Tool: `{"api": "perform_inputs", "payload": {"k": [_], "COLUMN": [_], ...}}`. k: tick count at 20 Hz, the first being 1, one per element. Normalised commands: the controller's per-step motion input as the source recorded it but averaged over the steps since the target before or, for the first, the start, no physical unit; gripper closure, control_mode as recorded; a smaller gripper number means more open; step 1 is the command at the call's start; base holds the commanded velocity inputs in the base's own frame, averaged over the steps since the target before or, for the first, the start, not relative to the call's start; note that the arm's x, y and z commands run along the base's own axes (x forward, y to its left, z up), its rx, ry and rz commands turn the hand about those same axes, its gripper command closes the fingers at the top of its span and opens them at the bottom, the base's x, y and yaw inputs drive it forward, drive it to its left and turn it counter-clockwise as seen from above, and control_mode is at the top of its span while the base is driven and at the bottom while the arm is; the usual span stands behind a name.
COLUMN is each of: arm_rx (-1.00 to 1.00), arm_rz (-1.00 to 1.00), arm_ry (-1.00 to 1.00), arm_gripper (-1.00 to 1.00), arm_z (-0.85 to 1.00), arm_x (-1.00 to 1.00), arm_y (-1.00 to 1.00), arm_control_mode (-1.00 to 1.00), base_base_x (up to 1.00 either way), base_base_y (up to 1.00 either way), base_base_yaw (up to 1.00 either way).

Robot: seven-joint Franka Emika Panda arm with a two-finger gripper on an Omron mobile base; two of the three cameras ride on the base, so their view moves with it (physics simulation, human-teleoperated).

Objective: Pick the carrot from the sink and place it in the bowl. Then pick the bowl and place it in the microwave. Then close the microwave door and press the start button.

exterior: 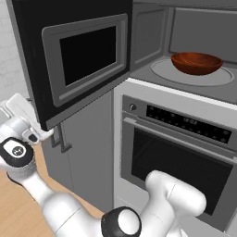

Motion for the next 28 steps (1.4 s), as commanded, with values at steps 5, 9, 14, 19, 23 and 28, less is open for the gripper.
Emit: {"api": "perform_inputs", "payload": {"k": [5, 9, 14, 19, 23, 28], "arm_rx": [0.00, 0.07, 0.14, 0.19, 0.22, 0.21], "arm_rz": [-0.35, -0.27, -0.19, -0.09, -0.02, 0.00], "arm_ry": [-0.32, -0.29, -0.27, -0.23, -0.20, -0.17], "arm_gripper": [-1.00, -1.00, -1.00, -1.00, -1.00, -1.00], "arm_z": [0.15, 0.36, 0.40, 0.36, 0.18, 0.03], "arm_x": [0.04, 0.00, -0.27, -0.79, -0.76, -0.61], "arm_y": [-0.36, -0.80, -0.98, -1.00, -1.00, -1.00], "arm_control_mode": [-1.00, -1.00, -1.00, -1.00, -1.00, -1.00], "base_base_x": [0.00, 0.00, 0.00, 0.00, 0.00, 0.00], "base_base_y": [0.00, 0.00, 0.00, 0.00, 0.00, 0.00], "base_base_yaw": [0.00, 0.00, 0.00, 0.00, 0.00, 0.00]}}
